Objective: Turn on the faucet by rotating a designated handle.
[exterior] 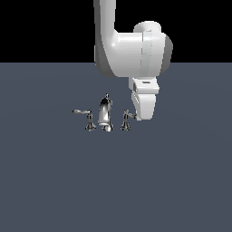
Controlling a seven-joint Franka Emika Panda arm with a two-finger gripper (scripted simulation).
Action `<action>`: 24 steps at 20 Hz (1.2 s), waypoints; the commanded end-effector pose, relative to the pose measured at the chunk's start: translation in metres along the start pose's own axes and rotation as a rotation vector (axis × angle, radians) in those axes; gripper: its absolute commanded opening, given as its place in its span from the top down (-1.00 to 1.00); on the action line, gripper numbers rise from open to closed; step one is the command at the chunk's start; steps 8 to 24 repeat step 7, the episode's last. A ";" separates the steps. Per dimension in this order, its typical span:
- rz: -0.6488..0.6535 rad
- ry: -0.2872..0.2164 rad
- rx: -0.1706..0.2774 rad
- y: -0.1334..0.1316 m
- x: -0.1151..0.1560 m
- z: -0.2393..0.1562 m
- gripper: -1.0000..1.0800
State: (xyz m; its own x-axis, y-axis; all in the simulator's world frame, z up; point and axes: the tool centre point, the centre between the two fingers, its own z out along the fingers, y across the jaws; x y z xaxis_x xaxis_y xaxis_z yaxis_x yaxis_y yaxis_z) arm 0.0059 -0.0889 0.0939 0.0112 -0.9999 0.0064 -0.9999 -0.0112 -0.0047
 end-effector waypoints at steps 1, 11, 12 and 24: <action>-0.019 -0.005 -0.003 0.005 -0.022 0.000 1.00; -0.021 -0.006 -0.005 0.016 -0.044 0.000 1.00; -0.021 -0.006 -0.005 0.016 -0.044 0.000 1.00; -0.021 -0.006 -0.005 0.016 -0.044 0.000 1.00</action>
